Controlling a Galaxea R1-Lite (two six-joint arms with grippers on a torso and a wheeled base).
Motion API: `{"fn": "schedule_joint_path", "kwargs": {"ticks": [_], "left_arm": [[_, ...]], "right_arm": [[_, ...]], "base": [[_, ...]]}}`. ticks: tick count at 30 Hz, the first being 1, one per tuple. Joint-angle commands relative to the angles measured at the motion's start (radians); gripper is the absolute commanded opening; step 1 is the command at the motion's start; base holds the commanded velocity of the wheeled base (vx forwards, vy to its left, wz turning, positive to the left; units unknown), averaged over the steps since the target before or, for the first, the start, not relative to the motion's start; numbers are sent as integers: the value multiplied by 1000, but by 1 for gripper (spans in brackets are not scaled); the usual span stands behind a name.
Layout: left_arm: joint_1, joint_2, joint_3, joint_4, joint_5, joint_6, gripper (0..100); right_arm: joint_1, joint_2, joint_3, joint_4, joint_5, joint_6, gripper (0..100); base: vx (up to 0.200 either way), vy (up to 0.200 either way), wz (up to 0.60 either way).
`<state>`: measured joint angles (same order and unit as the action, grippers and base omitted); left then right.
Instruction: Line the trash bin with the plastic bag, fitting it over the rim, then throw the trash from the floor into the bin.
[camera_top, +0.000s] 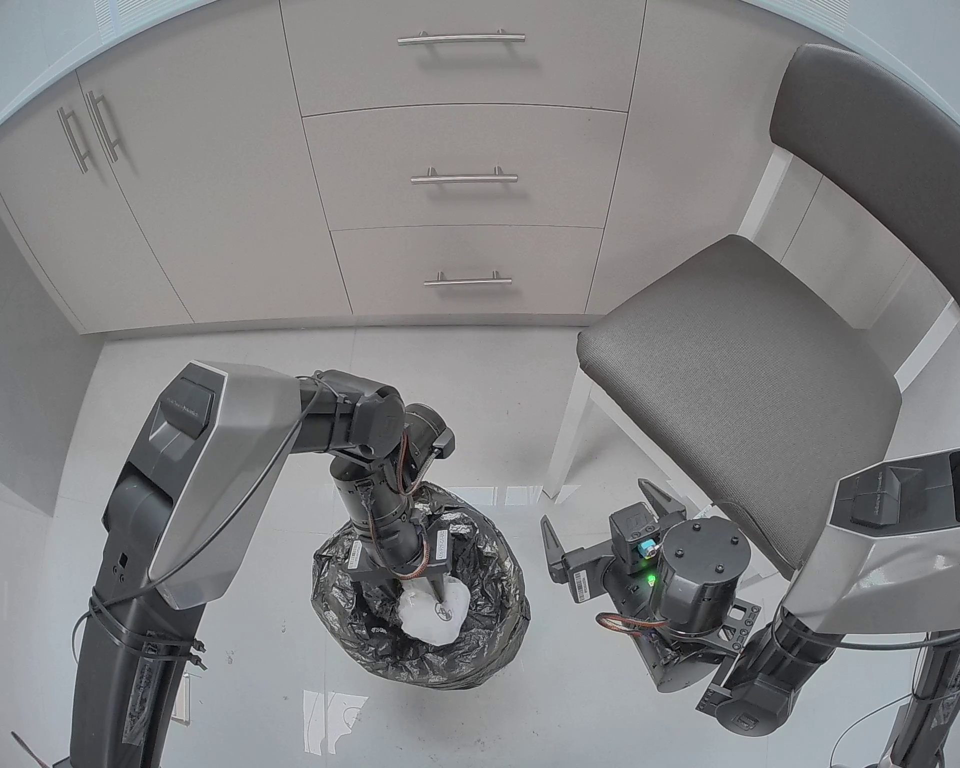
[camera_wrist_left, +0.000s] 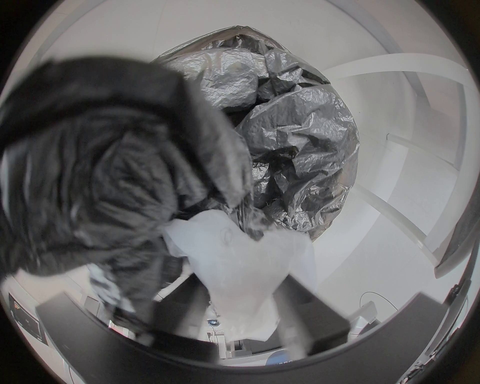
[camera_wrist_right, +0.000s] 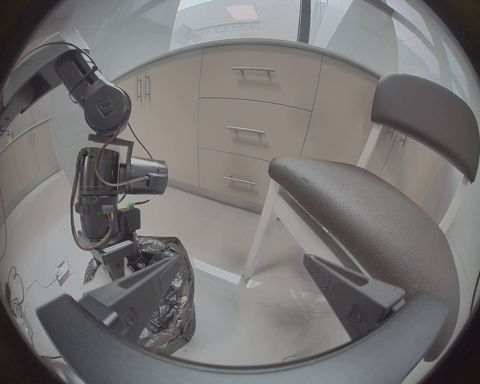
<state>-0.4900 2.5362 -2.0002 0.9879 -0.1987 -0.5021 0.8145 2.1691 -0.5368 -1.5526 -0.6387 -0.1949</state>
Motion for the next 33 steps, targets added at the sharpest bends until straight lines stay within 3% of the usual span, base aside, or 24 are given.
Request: {"fn": "schedule_joint_path", "kwargs": {"ticks": [1,33], "left_arm": [[-1,7,0,-6,1,-3,100],[-39,-129,0,43,22,1,100]], "right_arm": [[0,0,6,-18,1,0,100],[0,-2,-12,-18,-1,-3,100]], "base": [[0,0,0],[0,0,0]]}}
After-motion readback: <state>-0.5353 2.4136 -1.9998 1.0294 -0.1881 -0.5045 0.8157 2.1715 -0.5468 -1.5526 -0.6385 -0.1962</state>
